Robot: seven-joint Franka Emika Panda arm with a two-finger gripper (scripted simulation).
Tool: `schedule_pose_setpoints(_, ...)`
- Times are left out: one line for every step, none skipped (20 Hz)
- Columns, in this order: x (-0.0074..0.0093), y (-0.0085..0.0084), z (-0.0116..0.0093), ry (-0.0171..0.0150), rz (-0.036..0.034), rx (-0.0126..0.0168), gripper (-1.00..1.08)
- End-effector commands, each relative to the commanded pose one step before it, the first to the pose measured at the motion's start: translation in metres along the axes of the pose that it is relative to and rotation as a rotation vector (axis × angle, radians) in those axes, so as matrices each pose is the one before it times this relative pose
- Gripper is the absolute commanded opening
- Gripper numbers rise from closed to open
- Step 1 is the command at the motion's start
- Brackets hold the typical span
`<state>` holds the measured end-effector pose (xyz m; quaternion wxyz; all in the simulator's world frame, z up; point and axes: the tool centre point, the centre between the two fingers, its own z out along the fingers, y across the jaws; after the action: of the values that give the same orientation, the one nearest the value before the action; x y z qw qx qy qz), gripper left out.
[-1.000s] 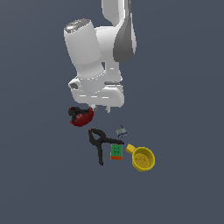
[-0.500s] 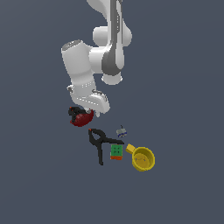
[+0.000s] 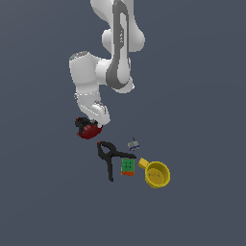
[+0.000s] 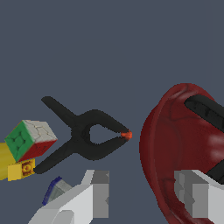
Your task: Pick up a designated object from a clutter of objects.
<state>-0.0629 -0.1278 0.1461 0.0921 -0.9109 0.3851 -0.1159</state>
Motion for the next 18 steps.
schedule_pose_setpoints(-0.00066, 0.00877, 0.00224, 0.01131, 0.02631, -0.00617, 0.28)
schedule_pose_setpoints(-0.00016, 0.00233, 0.00059, 0.00272, 0.0067, -0.00179, 0.28)
schedule_pose_setpoints(-0.00012, 0.00183, 0.00045, 0.00213, 0.00522, -0.00143, 0.28)
schedule_pose_setpoints(-0.00009, 0.0013, 0.00032, 0.00152, 0.00371, -0.00104, 0.28)
schedule_pose_setpoints(-0.00005, 0.00078, 0.00019, 0.00092, 0.00223, -0.00063, 0.28)
schedule_pose_setpoints(-0.00001, 0.00027, 0.00006, 0.00031, 0.00076, -0.00021, 0.28)
schedule_pose_setpoints(0.00003, -0.00128, -0.00026, -0.00232, -0.00417, 0.00089, 0.28)
schedule_pose_setpoints(-0.00002, 0.0, 0.00017, 0.0, 0.0, 0.0, 0.28)
schedule_pose_setpoints(-0.00005, 0.0, 0.00052, 0.0, 0.0, 0.0, 0.28)
schedule_pose_setpoints(-0.00008, 0.0, 0.00086, 0.0, 0.0, 0.0, 0.28)
schedule_pose_setpoints(0.00001, 0.00017, 0.00122, 0.00013, 0.00042, -0.00022, 0.28)
schedule_pose_setpoints(-0.00002, 0.00017, 0.00156, 0.00014, 0.00041, -0.00022, 0.28)
schedule_pose_setpoints(-0.00004, 0.00017, 0.00191, 0.00015, 0.00041, -0.00022, 0.28)
schedule_pose_setpoints(-0.00018, -0.00001, 0.00227, 0.0, 0.0, 0.0, 0.28)
schedule_pose_setpoints(0.00001, 0.00029, 0.0026, 0.00029, 0.00071, -0.00036, 0.28)
schedule_pose_setpoints(-0.00008, 0.00015, 0.00297, 0.00018, 0.00042, -0.00018, 0.28)
schedule_pose_setpoints(-0.00001, 0.00022, 0.00296, 0.00026, 0.0006, -0.00022, 0.28)
schedule_pose_setpoints(-0.00002, 0.00014, 0.00262, 0.00019, 0.00044, -0.0001, 0.28)
